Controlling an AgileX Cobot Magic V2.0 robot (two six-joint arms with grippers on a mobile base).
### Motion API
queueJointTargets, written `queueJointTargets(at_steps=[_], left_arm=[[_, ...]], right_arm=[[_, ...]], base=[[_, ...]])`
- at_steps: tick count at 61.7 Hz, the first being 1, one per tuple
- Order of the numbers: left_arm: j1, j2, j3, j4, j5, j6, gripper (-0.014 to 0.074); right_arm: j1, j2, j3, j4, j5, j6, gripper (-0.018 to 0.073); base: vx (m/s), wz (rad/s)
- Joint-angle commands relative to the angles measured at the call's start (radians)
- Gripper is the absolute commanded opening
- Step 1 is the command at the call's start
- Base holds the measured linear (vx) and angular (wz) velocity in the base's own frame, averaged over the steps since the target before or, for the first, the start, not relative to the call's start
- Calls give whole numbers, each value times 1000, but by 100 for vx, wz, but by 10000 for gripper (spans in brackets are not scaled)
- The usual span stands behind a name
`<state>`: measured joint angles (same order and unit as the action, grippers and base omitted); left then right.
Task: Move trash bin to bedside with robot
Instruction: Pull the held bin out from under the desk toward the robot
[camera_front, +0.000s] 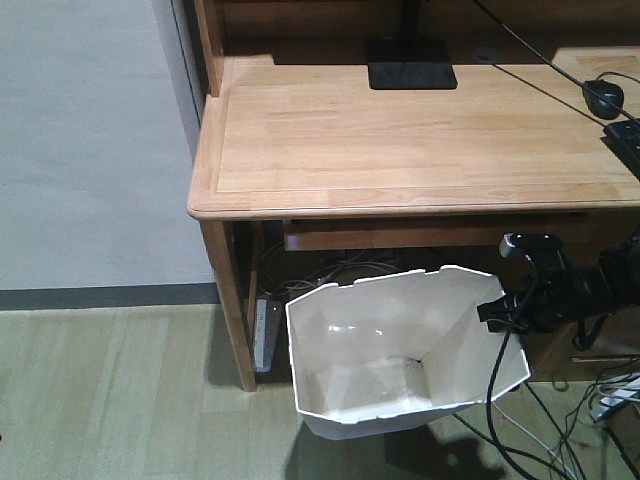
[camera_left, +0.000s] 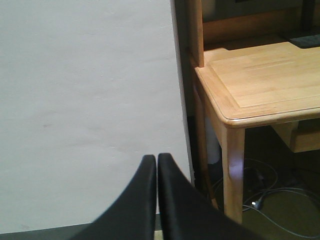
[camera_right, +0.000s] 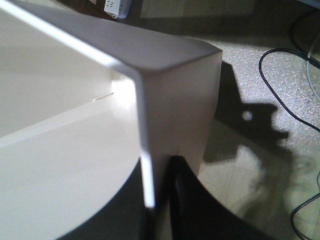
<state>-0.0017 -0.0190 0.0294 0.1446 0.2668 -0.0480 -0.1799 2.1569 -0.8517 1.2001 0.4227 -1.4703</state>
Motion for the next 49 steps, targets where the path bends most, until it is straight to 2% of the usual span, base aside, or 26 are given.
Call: queueJointTargets(at_steps=[1,49], left_arm=[[-6,-10,29,-4,-73,-8,-6],[-6,-10,29,-4,-73,-8,-6]], right_arm=[[-5,-72,-16,57,156,8,-7],[-5,-72,-16,57,156,8,-7]], base=[[0,0],[-1,5]])
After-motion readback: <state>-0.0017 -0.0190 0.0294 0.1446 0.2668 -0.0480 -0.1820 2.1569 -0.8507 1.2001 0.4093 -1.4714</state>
